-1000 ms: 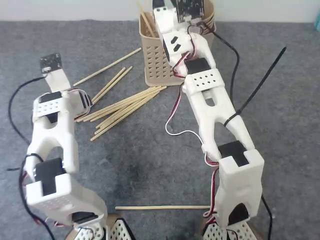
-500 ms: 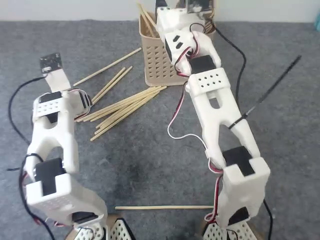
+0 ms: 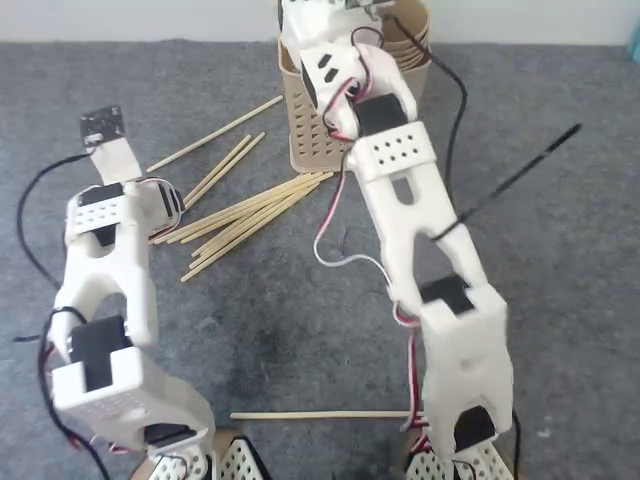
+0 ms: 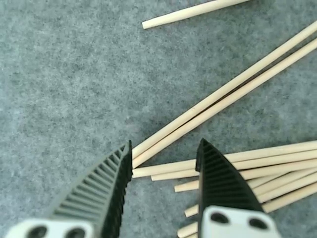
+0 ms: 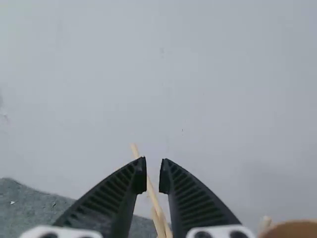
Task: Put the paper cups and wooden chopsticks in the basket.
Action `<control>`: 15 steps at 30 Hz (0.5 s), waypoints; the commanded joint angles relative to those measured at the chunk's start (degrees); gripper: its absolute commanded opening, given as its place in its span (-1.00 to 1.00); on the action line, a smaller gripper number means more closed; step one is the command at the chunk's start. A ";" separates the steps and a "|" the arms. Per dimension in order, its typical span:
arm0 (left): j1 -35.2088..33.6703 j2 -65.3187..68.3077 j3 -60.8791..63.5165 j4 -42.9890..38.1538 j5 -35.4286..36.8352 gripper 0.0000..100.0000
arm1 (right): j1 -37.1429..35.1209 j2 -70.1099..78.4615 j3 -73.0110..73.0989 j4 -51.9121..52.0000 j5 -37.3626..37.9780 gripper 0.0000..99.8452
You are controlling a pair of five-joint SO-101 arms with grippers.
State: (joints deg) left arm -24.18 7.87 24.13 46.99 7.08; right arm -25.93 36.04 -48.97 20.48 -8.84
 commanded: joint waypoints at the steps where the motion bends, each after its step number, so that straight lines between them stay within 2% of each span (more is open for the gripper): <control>1: 0.44 -0.26 -1.45 -1.32 0.00 -0.60 | -0.75 7.69 -18.55 5.32 1.41 -0.89; 6: 0.44 -0.26 -1.45 -1.32 0.00 -0.60 | -0.66 20.18 -34.37 15.08 1.41 -0.89; 15: 0.44 -0.26 -1.45 -1.32 0.00 -0.60 | 0.84 29.67 -38.33 18.68 0.97 -0.90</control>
State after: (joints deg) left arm -24.18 7.87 24.13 46.99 6.99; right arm -26.46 65.93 -84.75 37.71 -8.13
